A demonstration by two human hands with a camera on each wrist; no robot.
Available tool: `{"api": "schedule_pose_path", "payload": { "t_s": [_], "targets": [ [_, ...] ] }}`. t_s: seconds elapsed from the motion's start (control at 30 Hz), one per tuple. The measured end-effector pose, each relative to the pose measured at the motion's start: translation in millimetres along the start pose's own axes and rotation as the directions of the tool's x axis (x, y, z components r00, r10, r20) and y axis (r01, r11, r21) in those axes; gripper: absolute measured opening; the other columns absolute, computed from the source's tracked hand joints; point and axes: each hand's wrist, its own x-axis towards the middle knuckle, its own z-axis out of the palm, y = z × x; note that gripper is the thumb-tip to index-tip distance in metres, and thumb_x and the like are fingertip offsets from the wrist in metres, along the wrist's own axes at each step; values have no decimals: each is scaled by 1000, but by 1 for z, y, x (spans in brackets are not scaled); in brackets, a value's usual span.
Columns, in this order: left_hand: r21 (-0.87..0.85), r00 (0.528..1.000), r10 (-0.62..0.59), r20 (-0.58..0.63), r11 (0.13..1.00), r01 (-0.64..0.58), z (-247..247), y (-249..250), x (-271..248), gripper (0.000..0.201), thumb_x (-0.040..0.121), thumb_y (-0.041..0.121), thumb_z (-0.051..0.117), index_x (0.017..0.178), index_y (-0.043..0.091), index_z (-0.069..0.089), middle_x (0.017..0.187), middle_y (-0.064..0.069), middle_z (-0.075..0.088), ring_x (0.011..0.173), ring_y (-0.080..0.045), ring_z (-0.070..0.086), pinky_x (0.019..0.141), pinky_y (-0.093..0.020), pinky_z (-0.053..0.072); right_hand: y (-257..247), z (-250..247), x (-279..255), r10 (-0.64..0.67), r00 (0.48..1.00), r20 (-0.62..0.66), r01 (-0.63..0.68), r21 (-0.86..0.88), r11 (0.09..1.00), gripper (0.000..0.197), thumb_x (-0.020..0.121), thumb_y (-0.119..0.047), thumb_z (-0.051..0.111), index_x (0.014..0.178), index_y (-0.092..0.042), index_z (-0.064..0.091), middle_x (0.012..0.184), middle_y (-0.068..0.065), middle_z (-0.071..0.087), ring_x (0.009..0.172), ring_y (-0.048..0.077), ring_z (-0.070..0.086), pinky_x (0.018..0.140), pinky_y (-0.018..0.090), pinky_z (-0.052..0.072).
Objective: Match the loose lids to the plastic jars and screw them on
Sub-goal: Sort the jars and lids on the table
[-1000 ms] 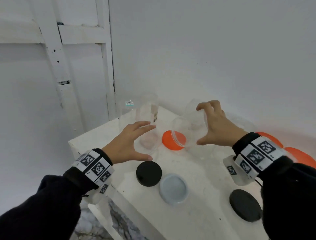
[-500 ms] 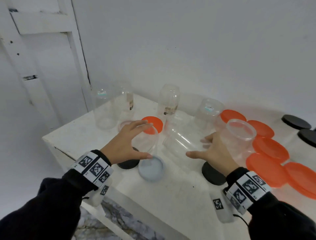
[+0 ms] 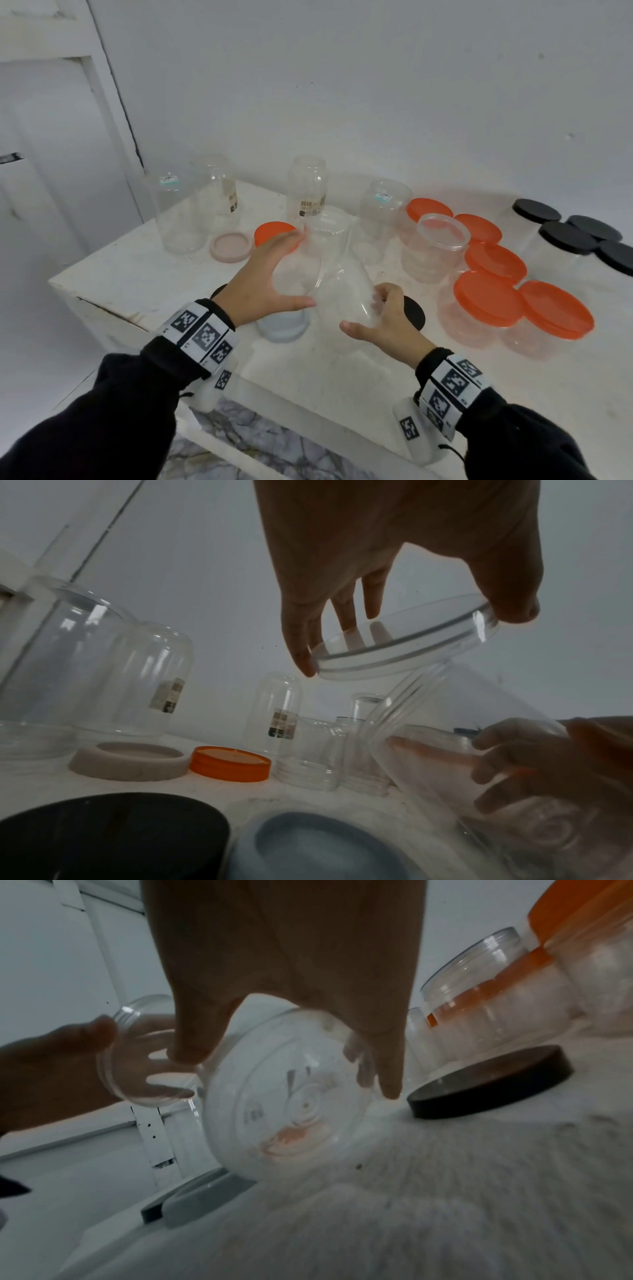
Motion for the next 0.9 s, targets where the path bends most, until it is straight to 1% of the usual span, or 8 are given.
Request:
{"api": "schedule_pose_path", "payload": {
  "t_s": [0.13,0.27,0.37,0.53,0.63,0.7,0.77,0.9],
  "targets": [
    [-16,1000,7,14,1000,-6,8,8,3,104,54,64,68,143,29,26,148,13,27,133,-1,28,107,-32,31,3,-2,-13,15,1000,-4,-15,-35,999,97,65,-35,84,132,-11,19,127,1,27,120,14,35,99,25,37],
    [-16,998,42,49,999,-41,16,17,5,92,55,65,67,134,41,26,147,15,24,135,-5,25,109,-37,30,5,-6,-23,59,998,7,-59,29,998,97,68,-29,83,135,-10,15,129,1,29,120,14,39,91,19,40],
    [-15,993,78,88,997,-77,23,21,6,96,55,64,67,137,32,31,144,16,26,133,-3,26,108,-32,29,1,-7,-30,88,996,29,-91,103,991,91,78,-30,74,139,-10,10,128,-2,31,113,9,38,77,10,37],
    [25,979,120,165,992,-126,35,29,6,98,55,67,64,139,24,34,146,11,28,132,0,24,108,-23,25,4,-1,-36,39,998,55,-45,110,993,99,76,-27,76,141,-9,4,120,-15,27,120,7,31,92,18,30],
    [76,971,123,203,987,-141,41,32,6,97,56,68,61,138,24,36,145,11,27,133,-2,24,109,-24,24,8,3,-39,17,998,63,-26,133,991,101,76,-25,77,142,-11,2,121,-14,24,117,3,28,89,13,30],
    [112,965,124,232,982,-154,45,34,4,98,56,68,62,139,23,36,146,11,25,133,-3,23,108,-23,22,11,5,-40,0,999,43,-7,147,989,95,74,-24,78,138,-16,10,126,-10,26,119,6,32,81,8,35],
    [150,960,126,252,974,-167,47,37,4,95,59,61,66,140,21,36,147,9,25,133,-6,23,106,-20,19,15,6,-38,-16,1000,-11,18,173,985,86,69,-24,82,128,-24,19,129,-7,33,120,10,38,80,12,39],
    [188,951,106,291,968,-166,50,40,6,89,64,53,68,140,20,36,148,7,25,134,-10,21,108,-23,18,18,5,-36,-26,998,-65,38,185,982,84,61,-26,87,121,-28,29,128,-6,42,118,13,44,96,27,42]
  ]
}}
